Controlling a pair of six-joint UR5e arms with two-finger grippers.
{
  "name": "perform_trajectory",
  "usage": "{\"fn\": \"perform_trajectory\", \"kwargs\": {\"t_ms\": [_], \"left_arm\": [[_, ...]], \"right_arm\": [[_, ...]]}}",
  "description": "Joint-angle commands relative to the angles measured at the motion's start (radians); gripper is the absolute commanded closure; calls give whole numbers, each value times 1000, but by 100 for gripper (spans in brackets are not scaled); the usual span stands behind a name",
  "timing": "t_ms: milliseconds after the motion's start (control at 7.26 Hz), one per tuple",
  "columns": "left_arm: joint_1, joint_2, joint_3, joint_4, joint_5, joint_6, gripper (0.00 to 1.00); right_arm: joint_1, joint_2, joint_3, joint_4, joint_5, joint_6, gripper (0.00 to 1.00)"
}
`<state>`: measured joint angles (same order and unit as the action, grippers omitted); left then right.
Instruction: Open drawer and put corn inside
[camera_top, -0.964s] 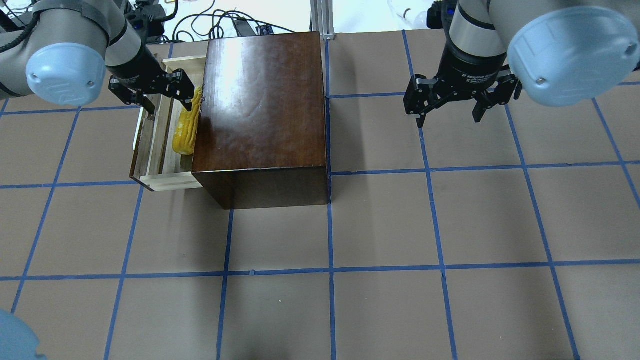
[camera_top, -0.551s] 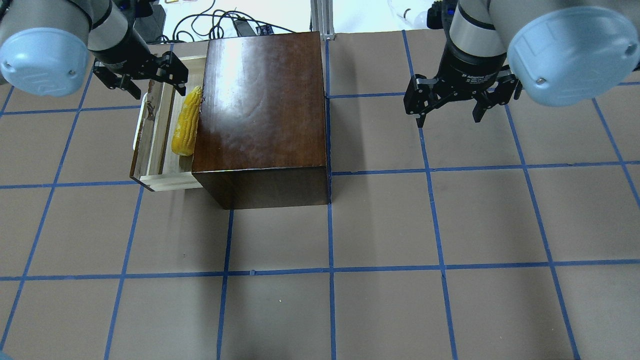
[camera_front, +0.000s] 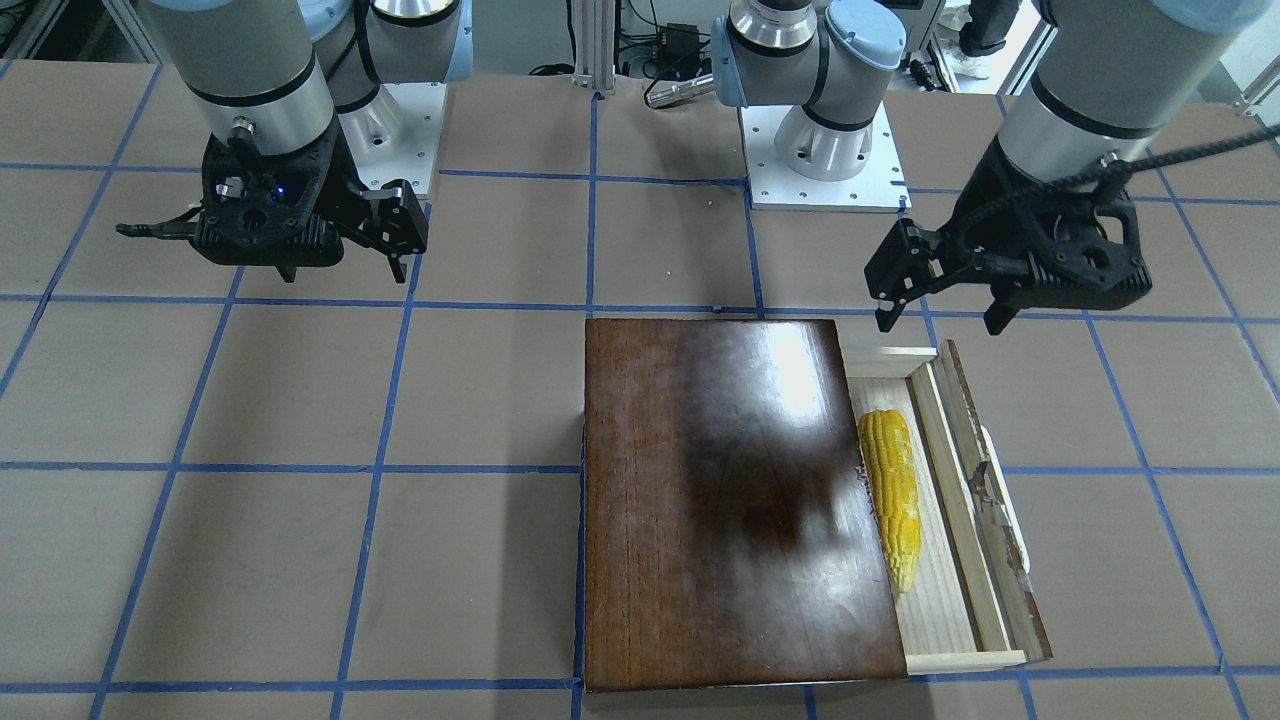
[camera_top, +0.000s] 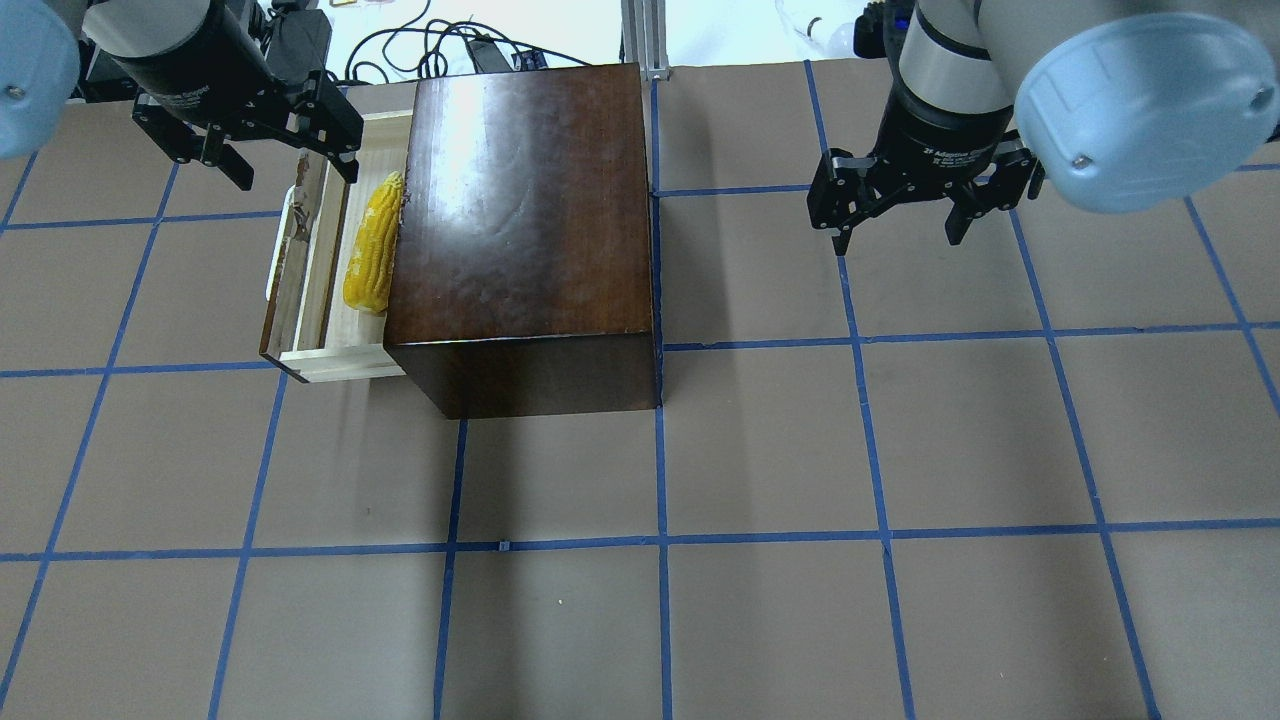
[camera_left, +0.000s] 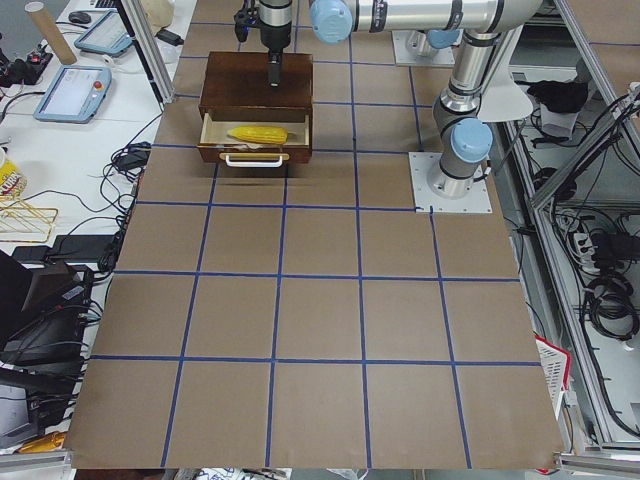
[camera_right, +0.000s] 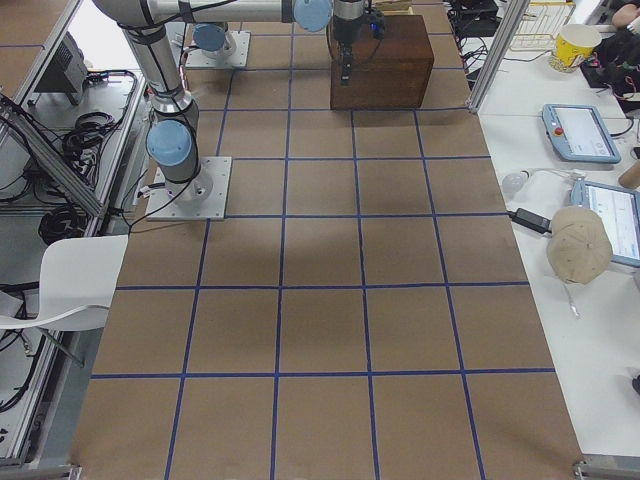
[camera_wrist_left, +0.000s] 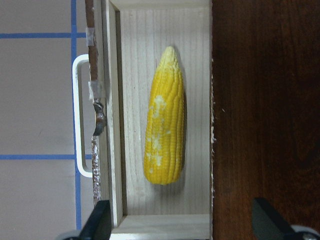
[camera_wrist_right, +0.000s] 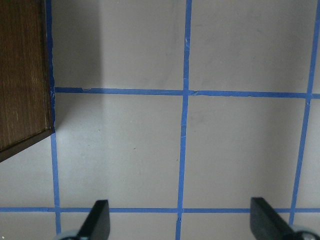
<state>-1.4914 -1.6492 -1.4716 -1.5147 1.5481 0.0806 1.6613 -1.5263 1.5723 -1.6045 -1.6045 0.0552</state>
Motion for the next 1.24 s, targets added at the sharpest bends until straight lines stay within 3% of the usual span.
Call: {"fn": "perform_trajectory", "kwargs": {"t_ms": [0,1101], "left_arm": [[-30,23,-4,-39,1,-31,0],[-30,31,4,-79,29,-33,0]], "right_arm": [[0,0,0,0,0,0,0],[0,0,0,0,0,0,0]]}}
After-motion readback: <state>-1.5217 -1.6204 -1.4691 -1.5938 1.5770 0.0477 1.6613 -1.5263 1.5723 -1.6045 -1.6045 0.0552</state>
